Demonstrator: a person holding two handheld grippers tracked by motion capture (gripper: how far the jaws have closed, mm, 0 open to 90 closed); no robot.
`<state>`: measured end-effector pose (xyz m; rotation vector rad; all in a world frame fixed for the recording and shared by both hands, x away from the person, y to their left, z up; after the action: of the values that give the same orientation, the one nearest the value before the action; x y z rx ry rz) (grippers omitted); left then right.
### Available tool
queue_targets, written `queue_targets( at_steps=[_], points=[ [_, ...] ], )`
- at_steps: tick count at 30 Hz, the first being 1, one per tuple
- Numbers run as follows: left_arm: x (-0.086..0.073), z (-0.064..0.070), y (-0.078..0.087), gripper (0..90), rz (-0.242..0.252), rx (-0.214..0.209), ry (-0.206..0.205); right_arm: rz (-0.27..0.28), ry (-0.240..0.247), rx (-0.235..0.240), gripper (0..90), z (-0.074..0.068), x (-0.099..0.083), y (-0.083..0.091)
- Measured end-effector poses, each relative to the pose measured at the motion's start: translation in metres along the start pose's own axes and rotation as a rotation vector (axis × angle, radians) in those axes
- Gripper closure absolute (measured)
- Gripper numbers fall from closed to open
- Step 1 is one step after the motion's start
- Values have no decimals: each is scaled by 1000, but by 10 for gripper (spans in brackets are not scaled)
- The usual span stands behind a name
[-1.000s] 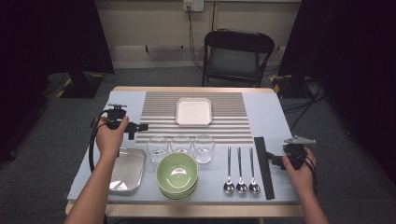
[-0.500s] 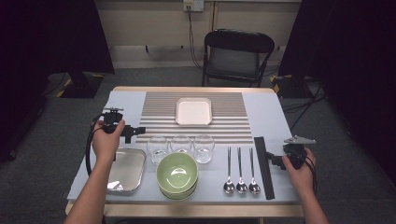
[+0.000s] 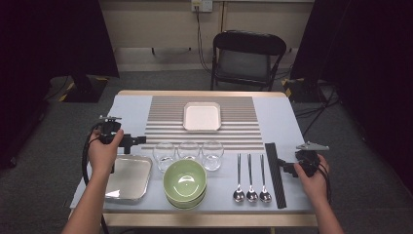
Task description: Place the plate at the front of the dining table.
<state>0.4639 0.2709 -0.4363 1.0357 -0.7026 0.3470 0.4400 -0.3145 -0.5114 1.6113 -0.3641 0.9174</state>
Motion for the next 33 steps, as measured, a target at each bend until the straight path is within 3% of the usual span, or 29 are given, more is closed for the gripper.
queue_targets(
  at_steps=[14,20,28,33],
  points=[
    [-10,0,4,215,-20,-14,-15,-2,2,1,192,0,0,0],
    [-8,-1,8,211,5,-9,-22,0,-3,4,192,1,0,0],
    [-14,1,9,212,-23,-7,-44,-1,1,1,193,1,0,0],
    [-16,-1,10,214,-15,-15,-32,-2,1,1,193,1,0,0]
  ],
)
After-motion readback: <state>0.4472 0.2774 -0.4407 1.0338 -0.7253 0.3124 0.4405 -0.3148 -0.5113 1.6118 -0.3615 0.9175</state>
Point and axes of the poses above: each handheld gripper's, and its own axes: y roughly backward along the jaws, x roughly out of its top, z roughly to its right, the point moved 5 cm from there along -y, roughly forward along the jaws, and after that the axes turned 1 degree about -y, right-handed, at the moved point
